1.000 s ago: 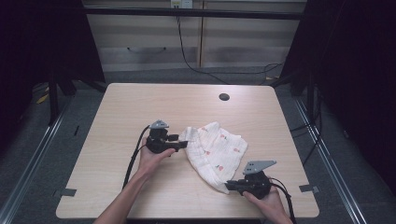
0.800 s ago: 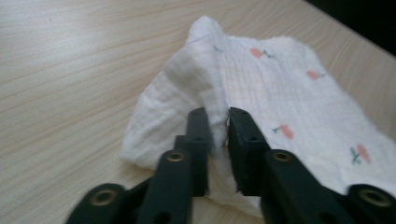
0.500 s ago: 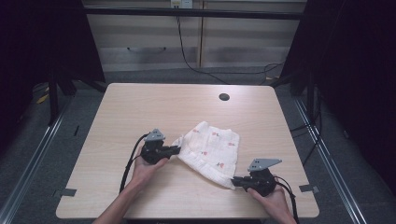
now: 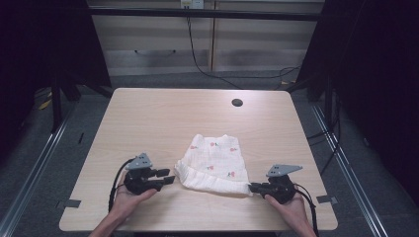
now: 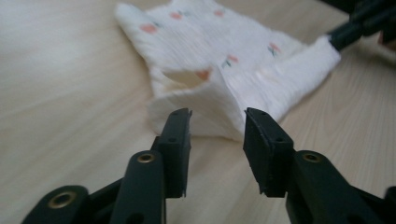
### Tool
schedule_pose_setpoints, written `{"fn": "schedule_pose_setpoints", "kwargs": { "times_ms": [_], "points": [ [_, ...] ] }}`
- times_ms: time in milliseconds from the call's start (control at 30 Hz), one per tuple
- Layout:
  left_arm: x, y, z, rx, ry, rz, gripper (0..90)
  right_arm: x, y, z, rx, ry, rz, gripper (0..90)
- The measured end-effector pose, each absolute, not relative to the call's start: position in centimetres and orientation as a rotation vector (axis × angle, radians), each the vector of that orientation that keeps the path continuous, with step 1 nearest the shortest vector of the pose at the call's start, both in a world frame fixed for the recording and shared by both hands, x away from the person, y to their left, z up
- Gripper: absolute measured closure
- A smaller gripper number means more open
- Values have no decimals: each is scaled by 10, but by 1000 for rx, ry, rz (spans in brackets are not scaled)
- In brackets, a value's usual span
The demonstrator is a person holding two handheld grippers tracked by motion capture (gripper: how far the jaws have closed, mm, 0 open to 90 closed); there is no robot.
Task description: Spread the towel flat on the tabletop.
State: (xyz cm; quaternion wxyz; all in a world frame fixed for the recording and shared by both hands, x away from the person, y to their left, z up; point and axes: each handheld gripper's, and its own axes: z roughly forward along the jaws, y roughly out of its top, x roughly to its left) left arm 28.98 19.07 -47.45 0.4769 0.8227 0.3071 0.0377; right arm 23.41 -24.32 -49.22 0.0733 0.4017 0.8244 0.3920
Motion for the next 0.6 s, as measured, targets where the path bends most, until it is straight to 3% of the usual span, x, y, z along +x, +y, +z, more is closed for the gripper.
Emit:
{"fn": "schedule_pose_setpoints", "kwargs": {
  "times_ms": [67,300,600],
  "points": [
    [304,196,-464,1934,802,99,564,235,-243,-492,1213,2476,1177,873],
    [339,173,-462,1937,839,56,478,237,-243,-492,1201,2472,1197,873],
    [344,158,-487,2043,854,7,520,234,-245,-490,1188,2459,1225,872]
  ]
}}
